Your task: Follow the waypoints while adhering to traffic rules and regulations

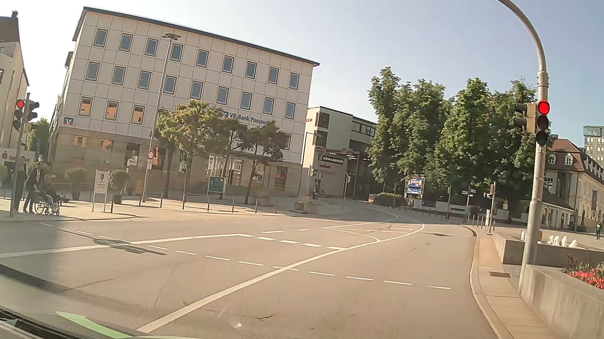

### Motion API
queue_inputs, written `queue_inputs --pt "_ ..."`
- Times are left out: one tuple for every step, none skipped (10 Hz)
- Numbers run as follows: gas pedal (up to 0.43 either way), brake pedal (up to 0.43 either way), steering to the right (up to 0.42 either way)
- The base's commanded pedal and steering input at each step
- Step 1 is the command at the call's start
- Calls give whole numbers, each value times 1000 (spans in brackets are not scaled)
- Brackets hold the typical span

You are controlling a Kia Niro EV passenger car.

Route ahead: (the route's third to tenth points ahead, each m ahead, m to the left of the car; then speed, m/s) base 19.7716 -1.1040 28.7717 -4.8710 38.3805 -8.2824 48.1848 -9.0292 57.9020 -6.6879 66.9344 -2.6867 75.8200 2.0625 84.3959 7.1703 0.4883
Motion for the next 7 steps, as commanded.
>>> queue_inputs --pt "0 201 156" --pt "0 201 156" --pt "0 201 156" --pt "0 201 156" --pt "0 213 156" --pt "0 220 154" --pt "0 226 149"
